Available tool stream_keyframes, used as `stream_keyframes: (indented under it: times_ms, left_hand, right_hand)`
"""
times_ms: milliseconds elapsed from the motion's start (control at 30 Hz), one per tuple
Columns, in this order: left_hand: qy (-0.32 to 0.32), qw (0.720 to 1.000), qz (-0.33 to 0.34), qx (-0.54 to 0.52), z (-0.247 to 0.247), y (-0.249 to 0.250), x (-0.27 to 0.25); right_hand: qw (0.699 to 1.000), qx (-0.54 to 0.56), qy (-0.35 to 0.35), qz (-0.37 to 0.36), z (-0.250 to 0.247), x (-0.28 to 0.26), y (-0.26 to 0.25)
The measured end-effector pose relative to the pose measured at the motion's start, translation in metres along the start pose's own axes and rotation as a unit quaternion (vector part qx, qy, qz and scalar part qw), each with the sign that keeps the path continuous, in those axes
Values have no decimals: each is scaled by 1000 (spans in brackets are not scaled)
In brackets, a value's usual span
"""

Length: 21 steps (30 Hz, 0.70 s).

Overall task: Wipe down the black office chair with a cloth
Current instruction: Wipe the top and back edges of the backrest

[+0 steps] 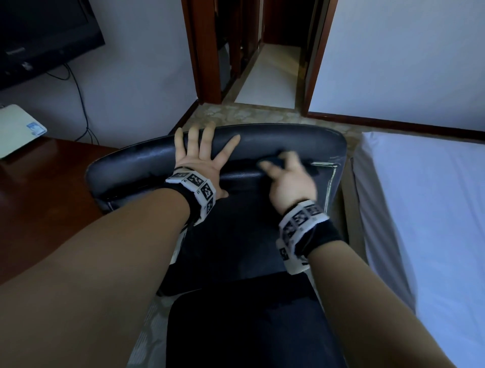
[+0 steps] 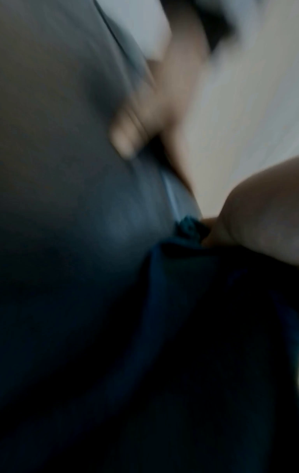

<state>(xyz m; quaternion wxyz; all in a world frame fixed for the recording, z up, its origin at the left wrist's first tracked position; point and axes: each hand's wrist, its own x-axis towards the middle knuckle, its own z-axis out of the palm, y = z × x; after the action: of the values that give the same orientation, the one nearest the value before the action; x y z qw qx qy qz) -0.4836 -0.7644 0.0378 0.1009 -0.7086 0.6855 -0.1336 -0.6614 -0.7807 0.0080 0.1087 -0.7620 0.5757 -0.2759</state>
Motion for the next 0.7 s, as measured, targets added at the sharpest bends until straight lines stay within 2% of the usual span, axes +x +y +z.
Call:
stream_keyframes:
  times_ms: [67, 100, 167, 267, 333, 400, 467, 500, 600, 633, 700]
  left_hand:
    - [6, 1000, 6, -8, 0, 0, -1]
    - [6, 1000, 8, -9, 0, -1, -1]
    - [3, 1000, 13, -8, 0, -3, -1]
    - [0, 1000, 16, -6, -2, -2, 0]
    - [2, 1000, 11, 2, -3, 1, 3]
    - [-6, 1000, 5, 4, -5, 6, 2]
    - [-9, 1000, 2, 1, -10, 12, 1]
    - [1, 1000, 8, -1, -13, 17, 2]
    - [35, 995, 95, 0, -29, 45, 12]
    - [32, 992, 124, 2, -34, 57, 18]
    - [17, 989, 146, 2, -40, 78, 30]
  right_hand:
    - [996, -33, -29, -76, 13, -8, -16]
    - [996, -39, -30, -69, 16, -7, -16]
    - [998, -49, -27, -12, 8, -2, 1]
    - [991, -84, -27, 98, -17, 0, 54]
    - [985, -60, -26, 161, -36, -1, 82]
    - [981, -28, -18, 192, -46, 0, 94]
    - [984, -38, -10, 173, -46, 0, 89]
    - [990, -41, 1, 137, -42, -2, 83]
    - [999, -39, 17, 12, -24, -9, 63]
    - [999, -48, 21, -3, -20, -9, 63]
    - [998, -55, 18, 27, -24, -6, 77]
